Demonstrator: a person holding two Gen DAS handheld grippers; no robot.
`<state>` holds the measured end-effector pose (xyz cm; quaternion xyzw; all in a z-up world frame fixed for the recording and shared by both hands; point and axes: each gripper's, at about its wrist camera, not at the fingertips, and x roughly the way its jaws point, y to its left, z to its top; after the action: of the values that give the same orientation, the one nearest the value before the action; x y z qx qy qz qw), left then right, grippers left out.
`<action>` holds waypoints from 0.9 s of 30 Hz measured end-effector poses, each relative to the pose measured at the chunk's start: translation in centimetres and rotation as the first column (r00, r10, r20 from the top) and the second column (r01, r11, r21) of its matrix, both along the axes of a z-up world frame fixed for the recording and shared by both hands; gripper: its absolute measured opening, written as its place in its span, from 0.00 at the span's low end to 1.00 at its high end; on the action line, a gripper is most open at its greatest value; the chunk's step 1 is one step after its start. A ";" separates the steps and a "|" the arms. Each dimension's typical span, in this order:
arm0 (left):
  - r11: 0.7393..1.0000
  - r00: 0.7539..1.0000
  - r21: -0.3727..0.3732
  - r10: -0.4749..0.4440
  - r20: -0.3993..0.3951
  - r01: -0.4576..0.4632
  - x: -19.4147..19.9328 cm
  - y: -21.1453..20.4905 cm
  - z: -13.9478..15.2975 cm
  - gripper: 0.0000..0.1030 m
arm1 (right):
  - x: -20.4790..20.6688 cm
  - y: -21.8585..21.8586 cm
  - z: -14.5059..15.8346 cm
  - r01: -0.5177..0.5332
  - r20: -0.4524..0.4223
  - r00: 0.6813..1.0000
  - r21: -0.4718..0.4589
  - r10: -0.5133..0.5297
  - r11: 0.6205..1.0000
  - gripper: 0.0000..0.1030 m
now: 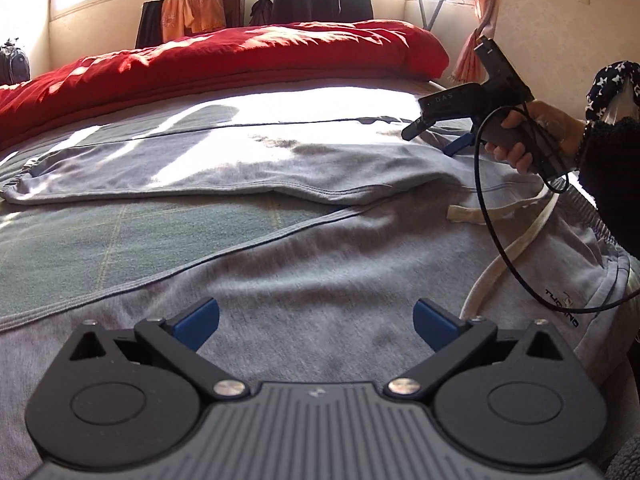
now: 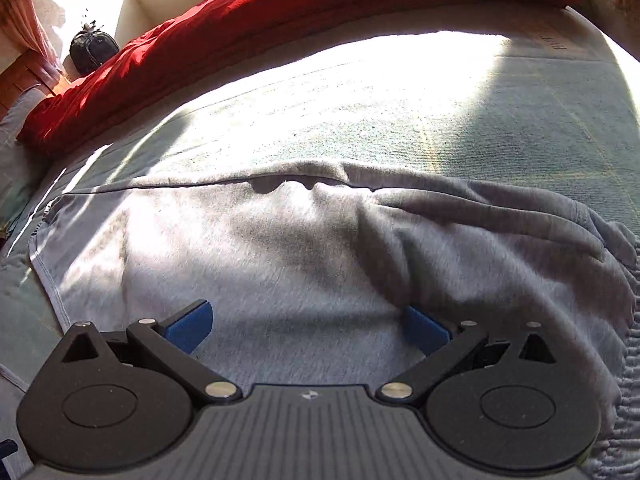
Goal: Fold clothes
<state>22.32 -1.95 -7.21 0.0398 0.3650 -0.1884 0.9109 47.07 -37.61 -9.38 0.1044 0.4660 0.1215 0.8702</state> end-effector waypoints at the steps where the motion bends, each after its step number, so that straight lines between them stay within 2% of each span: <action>1: 1.000 1.000 0.002 0.000 -0.011 0.000 0.3 -0.1 -0.4 0.99 | 0.1 0.4 -0.1 0.006 0.029 1.000 -0.059 -0.004 0.998 1.00; 4: 1.000 0.999 0.013 0.016 -0.040 -0.015 0.9 -0.2 -1.4 0.99 | 0.8 1.5 -0.8 0.032 0.076 0.997 -0.254 -0.013 0.967 1.00; 7: 1.000 0.999 0.014 0.018 -0.037 -0.017 0.7 0.2 -1.6 0.99 | 0.4 1.9 -0.1 0.015 0.067 0.998 -0.260 0.002 0.966 1.00; 11: 1.000 0.999 -0.001 0.023 -0.031 -0.023 0.5 0.7 -1.5 0.99 | -2.7 4.7 2.9 -0.129 0.094 0.983 -0.266 0.158 0.955 1.00; 15: 1.000 0.999 -0.020 0.016 -0.028 -0.016 0.1 0.8 -1.5 0.99 | -5.1 8.4 2.9 -0.225 0.056 0.962 -0.386 0.266 0.895 1.00; 18: 1.000 1.000 -0.021 0.012 -0.028 -0.012 -0.2 0.8 -1.5 0.99 | -5.2 10.3 1.0 -0.249 0.016 0.959 -0.442 0.285 0.862 1.00; 21: 1.000 1.000 -0.019 0.016 -0.022 -0.016 -0.6 1.2 -1.4 0.99 | -4.7 10.7 -0.8 -0.203 -0.004 0.976 -0.396 0.219 0.896 1.00; 24: 0.999 1.000 -0.033 0.023 -0.018 -0.023 -0.9 2.0 -1.3 0.99 | -4.4 10.8 0.7 -0.216 -0.024 0.974 -0.386 0.225 0.897 1.00; 27: 0.998 0.999 -0.050 0.040 -0.017 -0.041 -0.7 2.5 -1.3 0.99 | -4.6 10.7 2.7 -0.196 0.025 0.975 -0.362 0.220 0.911 1.00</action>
<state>21.58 0.53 -8.53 0.0081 0.3680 -0.1791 0.9124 42.43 -26.88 -6.71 -0.1099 0.4599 0.1302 0.8715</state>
